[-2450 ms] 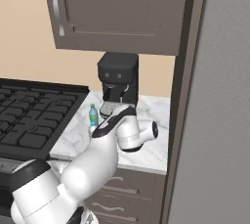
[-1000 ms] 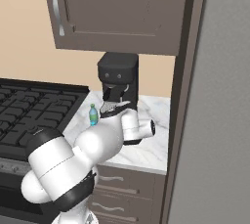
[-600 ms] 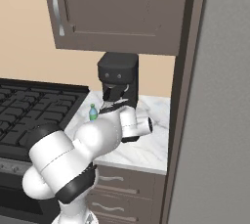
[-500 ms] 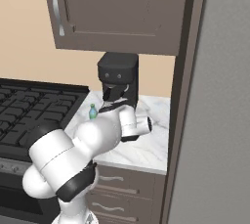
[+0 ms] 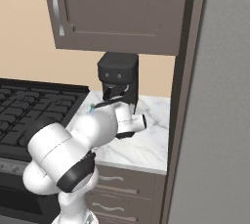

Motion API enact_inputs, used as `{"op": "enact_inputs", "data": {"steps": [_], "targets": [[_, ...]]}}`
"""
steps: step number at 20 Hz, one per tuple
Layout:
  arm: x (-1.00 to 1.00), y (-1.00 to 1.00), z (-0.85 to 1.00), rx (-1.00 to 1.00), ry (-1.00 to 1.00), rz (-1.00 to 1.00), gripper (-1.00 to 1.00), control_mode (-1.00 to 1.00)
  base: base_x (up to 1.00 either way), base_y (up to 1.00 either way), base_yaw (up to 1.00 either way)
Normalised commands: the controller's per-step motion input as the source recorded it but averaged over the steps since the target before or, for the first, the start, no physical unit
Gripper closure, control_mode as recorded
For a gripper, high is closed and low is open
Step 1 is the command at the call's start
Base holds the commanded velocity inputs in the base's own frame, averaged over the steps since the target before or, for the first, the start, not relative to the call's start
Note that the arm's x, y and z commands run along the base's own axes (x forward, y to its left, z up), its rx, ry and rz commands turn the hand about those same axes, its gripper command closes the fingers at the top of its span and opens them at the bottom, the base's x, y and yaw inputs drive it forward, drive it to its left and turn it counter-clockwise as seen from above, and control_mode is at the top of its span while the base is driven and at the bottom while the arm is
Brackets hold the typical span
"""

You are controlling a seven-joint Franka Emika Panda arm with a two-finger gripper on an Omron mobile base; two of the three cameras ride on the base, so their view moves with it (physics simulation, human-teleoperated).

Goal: Take the bottled waters from the counter and place them in the freezer to freeze. Close the freezer door after placing the bottles.

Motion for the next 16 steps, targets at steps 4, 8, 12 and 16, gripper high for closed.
{"op": "enact_inputs", "data": {"steps": [4, 8, 12, 16], "targets": [[0.0, 0.35, -0.07, 0.0, 0.04, 0.03, 1.0, -1.0, 0.0, 0.0, 0.0], [0.0, 0.04, 0.0, 0.0, 0.01, 0.0, 1.0, -1.0, 0.0, 0.0, 0.0], [-0.13, 0.0, 0.03, 0.0, -0.02, 0.0, 1.0, -1.0, 0.0, 0.0, 0.0], [-0.54, 0.0, 0.43, 0.0, -0.2, -0.02, 1.0, -1.0, 0.0, 0.0, 0.0]]}}
